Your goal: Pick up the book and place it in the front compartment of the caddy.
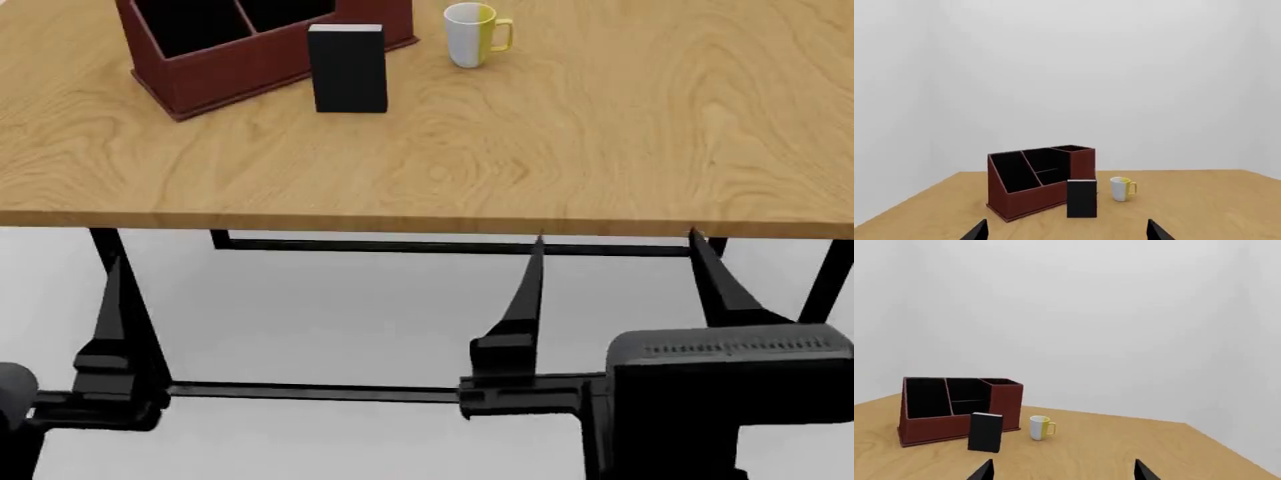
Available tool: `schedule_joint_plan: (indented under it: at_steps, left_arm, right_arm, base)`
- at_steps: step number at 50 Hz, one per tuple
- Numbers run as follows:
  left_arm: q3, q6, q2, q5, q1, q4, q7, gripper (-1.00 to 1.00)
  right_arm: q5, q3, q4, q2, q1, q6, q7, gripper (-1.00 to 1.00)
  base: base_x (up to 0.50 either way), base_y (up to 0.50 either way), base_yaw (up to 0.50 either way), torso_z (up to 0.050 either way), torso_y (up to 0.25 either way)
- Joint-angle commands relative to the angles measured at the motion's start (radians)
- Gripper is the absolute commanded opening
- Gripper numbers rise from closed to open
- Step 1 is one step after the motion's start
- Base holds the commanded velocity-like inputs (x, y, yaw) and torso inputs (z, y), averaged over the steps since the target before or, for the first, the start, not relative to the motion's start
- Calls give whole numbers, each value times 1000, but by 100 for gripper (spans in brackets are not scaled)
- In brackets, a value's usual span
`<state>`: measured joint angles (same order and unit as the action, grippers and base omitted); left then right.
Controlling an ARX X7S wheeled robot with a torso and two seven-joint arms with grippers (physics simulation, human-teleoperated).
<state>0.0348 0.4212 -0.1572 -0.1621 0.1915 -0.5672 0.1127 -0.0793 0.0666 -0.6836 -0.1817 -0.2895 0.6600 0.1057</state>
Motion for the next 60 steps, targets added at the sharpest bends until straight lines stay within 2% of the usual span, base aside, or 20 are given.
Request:
schedule_joint_plan:
  at_steps: [1,9,10,12,14,15,17,19,25,30,35,60]
  left_arm:
    - [-56,189,-38,-72,46,-225,24,100]
    - [-154,336,-58,-148,67,-412,60,100]
    - [-176,351,-56,-164,67,-436,66,100]
    - [-218,379,-69,-210,69,-478,86,100]
    - [-241,346,-151,-331,64,-479,195,100]
    - [-238,332,-194,-382,63,-479,249,100]
    - [-241,304,-250,-435,63,-478,321,100]
    - [-253,283,-268,-453,58,-476,344,100]
    - [-304,180,-248,-462,-14,-451,348,100]
    - [-267,194,-259,-442,-8,-443,361,100]
    - [-284,186,-264,-451,-26,-455,376,100]
    - [-235,156,-287,-456,-5,-433,400,100]
  right_arm:
    - [-12,-16,-255,-36,-131,312,18,100]
    - [-57,-11,-363,-86,-242,498,71,100]
    - [-121,-20,-363,-113,-253,499,118,100]
    - [-396,-45,-363,-233,-294,493,342,100]
    - [-686,-46,-363,-356,-344,468,566,100]
    - [-752,-38,-363,-387,-360,460,627,100]
    - [-832,-26,-362,-421,-387,454,700,100]
    - [-888,-9,-361,-445,-408,448,757,100]
    - [-1014,26,-361,-507,-441,419,888,100]
    - [-1056,47,-359,-543,-458,394,936,100]
    - [-1035,83,-356,-566,-442,349,945,100]
    - [-980,191,-313,-540,-511,325,911,100]
  base:
    - [0,0,0,0,0]
    - [0,0,0,0,0]
    - [0,0,0,0,0]
    - [0,0,0,0,0]
    - [0,0,0,0,0]
    - [0,0,0,0,0]
    - [0,0,0,0,0]
    - [0,0,0,0,0]
    - [0,0,0,0,0]
    - [133,0,0,0,0]
    - [294,0,0,0,0]
    - [328,13,0,0,0]
